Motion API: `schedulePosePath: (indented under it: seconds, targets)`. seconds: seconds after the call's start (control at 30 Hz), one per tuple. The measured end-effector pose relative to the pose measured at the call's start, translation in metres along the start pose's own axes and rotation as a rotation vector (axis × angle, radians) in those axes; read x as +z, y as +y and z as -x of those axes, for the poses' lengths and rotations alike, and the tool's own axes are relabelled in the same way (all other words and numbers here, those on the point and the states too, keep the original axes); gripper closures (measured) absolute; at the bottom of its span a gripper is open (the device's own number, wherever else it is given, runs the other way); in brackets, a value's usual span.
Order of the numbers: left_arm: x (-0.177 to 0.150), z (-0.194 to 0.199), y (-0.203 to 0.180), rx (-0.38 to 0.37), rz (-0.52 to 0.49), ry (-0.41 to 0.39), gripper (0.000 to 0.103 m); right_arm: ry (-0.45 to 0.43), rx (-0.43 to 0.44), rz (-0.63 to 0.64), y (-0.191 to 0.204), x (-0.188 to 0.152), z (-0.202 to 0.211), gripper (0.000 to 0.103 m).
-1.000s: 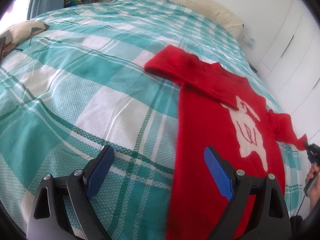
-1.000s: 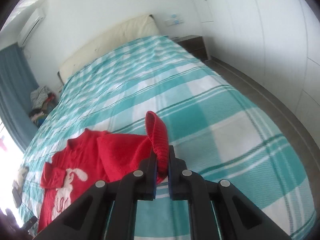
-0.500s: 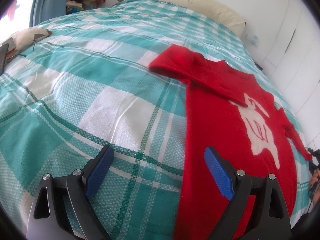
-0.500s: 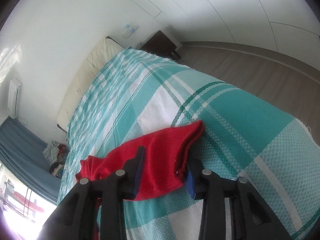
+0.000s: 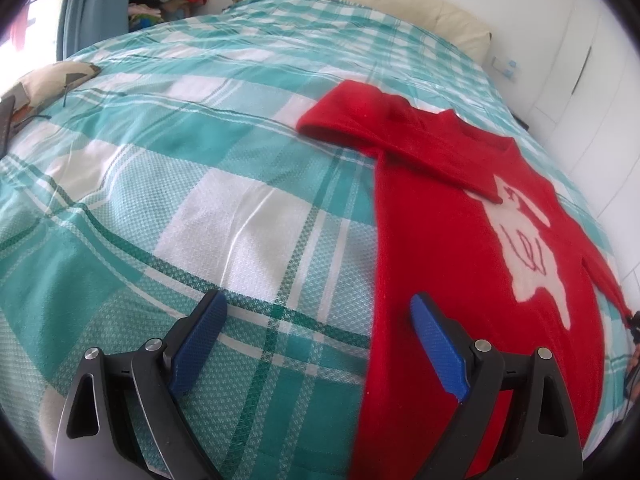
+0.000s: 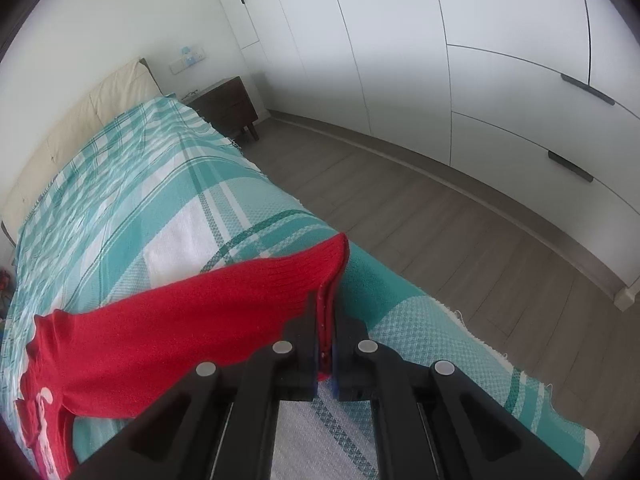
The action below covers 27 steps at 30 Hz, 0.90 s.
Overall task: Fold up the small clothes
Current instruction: 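Grasp a sleeve with the right gripper, fold it across the body, release, then grasp the other sleeve cuff with the left gripper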
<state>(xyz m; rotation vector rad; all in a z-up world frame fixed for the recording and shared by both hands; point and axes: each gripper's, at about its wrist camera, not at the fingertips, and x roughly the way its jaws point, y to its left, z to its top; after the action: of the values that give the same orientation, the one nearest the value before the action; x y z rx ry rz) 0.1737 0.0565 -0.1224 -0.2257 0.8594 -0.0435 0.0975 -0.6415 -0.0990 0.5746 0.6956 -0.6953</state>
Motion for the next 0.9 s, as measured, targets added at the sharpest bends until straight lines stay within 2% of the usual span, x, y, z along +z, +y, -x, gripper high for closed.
schedulePosePath:
  seconds: [0.13,0.27,0.33,0.43,0.5,0.57,0.63,0.7,0.8,0.83,0.9]
  targets:
    - [-0.001,-0.001,-0.002,0.015,-0.024,0.002,0.009,0.017,0.018,-0.027,-0.006,0.0,-0.005,0.1]
    - [-0.002,-0.001,-0.002,0.019,-0.029,0.002,0.009,0.02,0.102,-0.117,-0.026,-0.002,-0.002,0.098]
    - [-0.002,-0.001,-0.003,0.021,-0.032,0.002,0.008,0.014,0.099,-0.145,-0.033,-0.003,0.002,0.097]
    - [-0.003,-0.002,-0.004,0.029,-0.042,0.001,0.008,0.005,0.04,-0.137,-0.035,-0.005,0.008,0.097]
    - [-0.002,-0.001,-0.004,0.032,-0.047,0.006,0.008,-0.014,-0.034,-0.119,-0.031,-0.005,0.015,0.089]
    - [0.0,0.007,-0.004,0.043,-0.051,0.028,0.008,-0.066,-0.175,-0.102,-0.027,-0.006,0.03,0.059]
    - [0.009,0.027,-0.003,0.028,-0.043,0.006,0.008,-0.15,-0.181,-0.136,-0.033,-0.006,0.052,0.05]
    - [0.029,0.054,-0.009,-0.017,-0.049,-0.06,0.008,-0.215,-0.165,-0.131,-0.031,-0.007,0.07,0.049]
    - [0.077,0.086,-0.037,-0.054,-0.159,-0.171,0.006,-0.259,-0.105,-0.111,-0.024,-0.011,0.088,0.045]
    - [0.091,0.09,-0.053,-0.063,-0.227,-0.203,0.001,-0.26,-0.078,-0.106,-0.02,-0.012,0.089,0.045]
    - [0.11,0.077,-0.089,-0.084,-0.424,-0.195,0.001,-0.246,-0.039,-0.088,-0.01,-0.015,0.089,0.044]
